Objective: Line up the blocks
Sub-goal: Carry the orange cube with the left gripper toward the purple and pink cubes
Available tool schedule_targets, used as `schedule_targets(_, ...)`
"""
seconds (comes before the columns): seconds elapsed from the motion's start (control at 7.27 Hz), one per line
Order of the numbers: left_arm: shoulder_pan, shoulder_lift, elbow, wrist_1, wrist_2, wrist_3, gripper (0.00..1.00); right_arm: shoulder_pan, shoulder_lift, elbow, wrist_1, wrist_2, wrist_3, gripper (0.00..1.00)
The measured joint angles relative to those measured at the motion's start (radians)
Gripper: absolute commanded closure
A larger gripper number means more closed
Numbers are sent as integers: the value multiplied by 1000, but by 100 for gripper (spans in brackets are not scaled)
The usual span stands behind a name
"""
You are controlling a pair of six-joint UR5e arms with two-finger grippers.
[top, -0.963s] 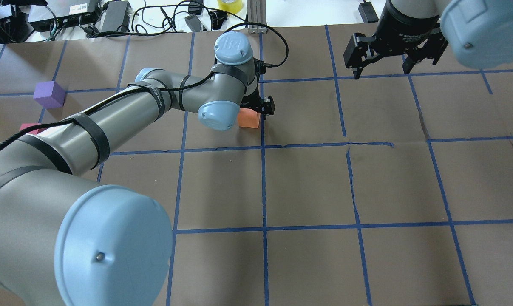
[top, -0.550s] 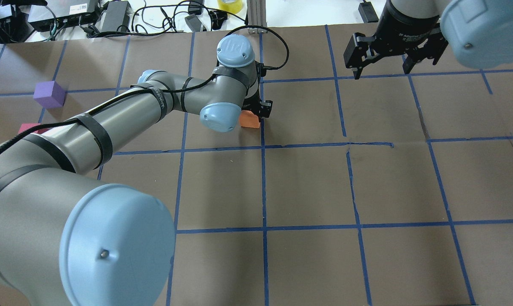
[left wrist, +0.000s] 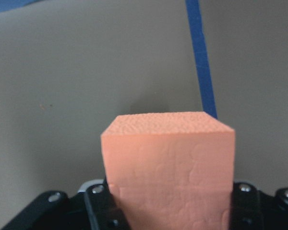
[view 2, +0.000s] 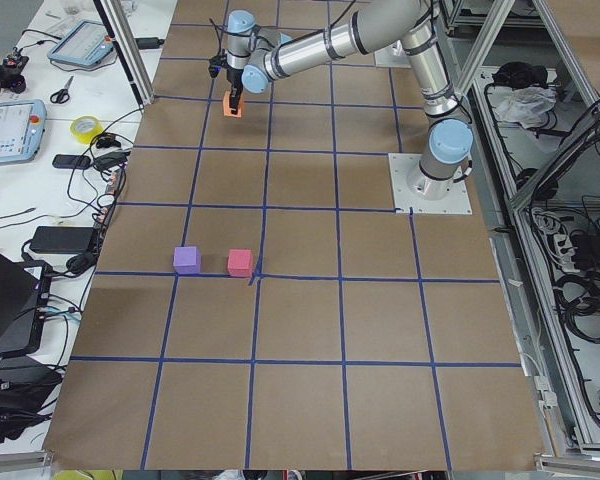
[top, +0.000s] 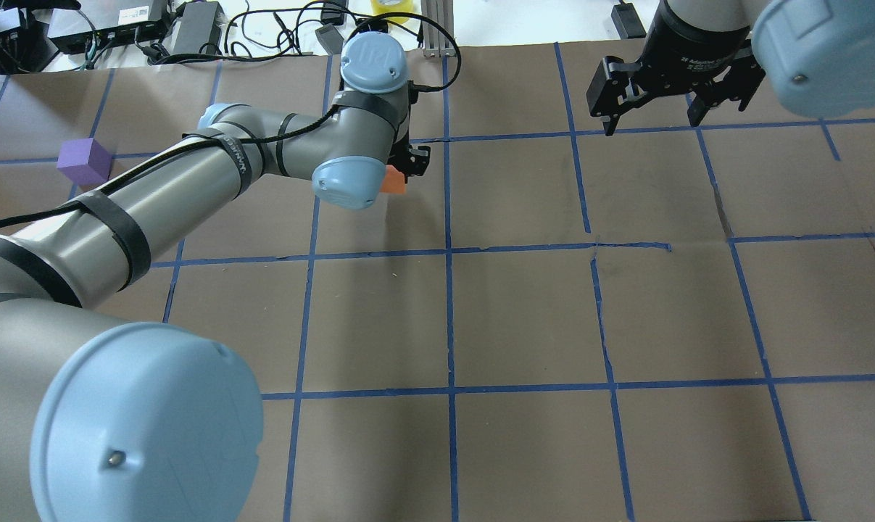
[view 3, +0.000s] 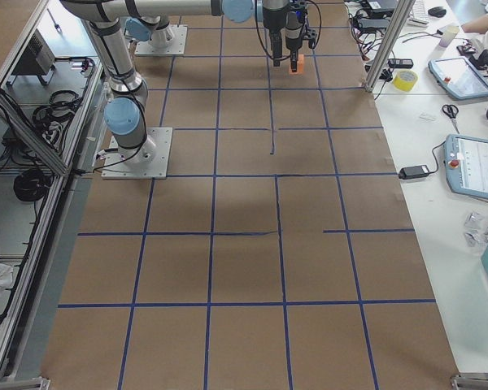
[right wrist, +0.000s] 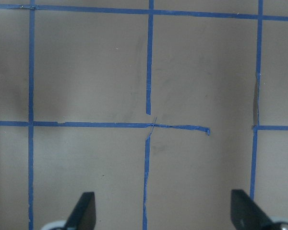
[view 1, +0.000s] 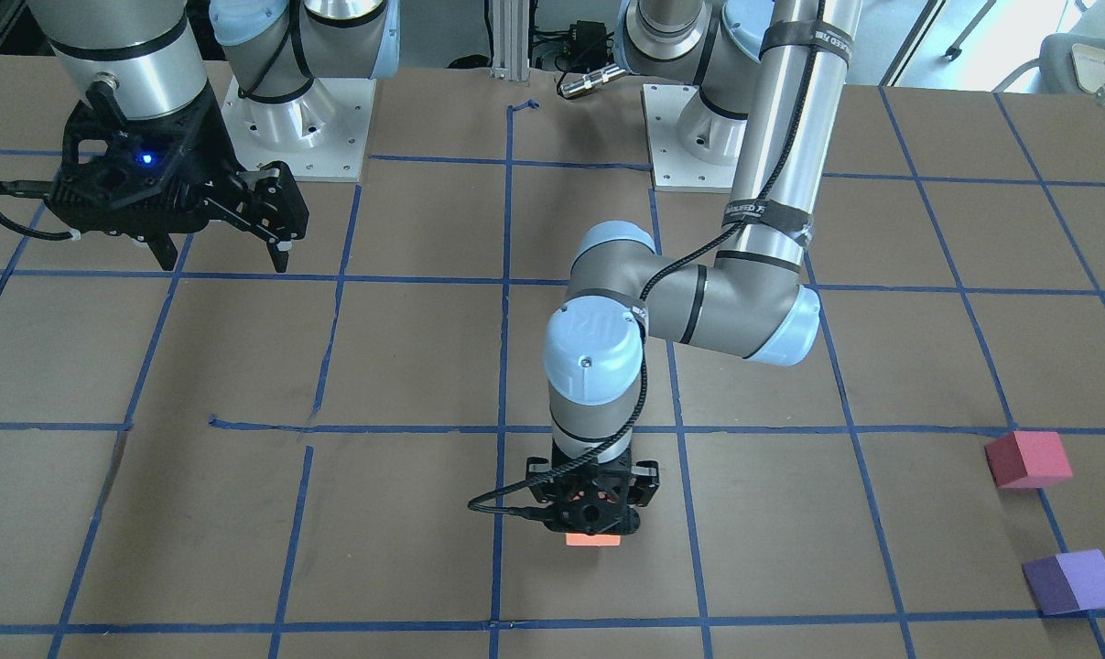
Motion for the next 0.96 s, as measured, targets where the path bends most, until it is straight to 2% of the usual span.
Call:
schedule_targets(0.41,229,84,-65,-27,19,51,100,0,0,0,-1,0,0,0)
schedule_targets(0.96,545,144,-67,-145,7,351,100,0,1,0,-2,0,1,0)
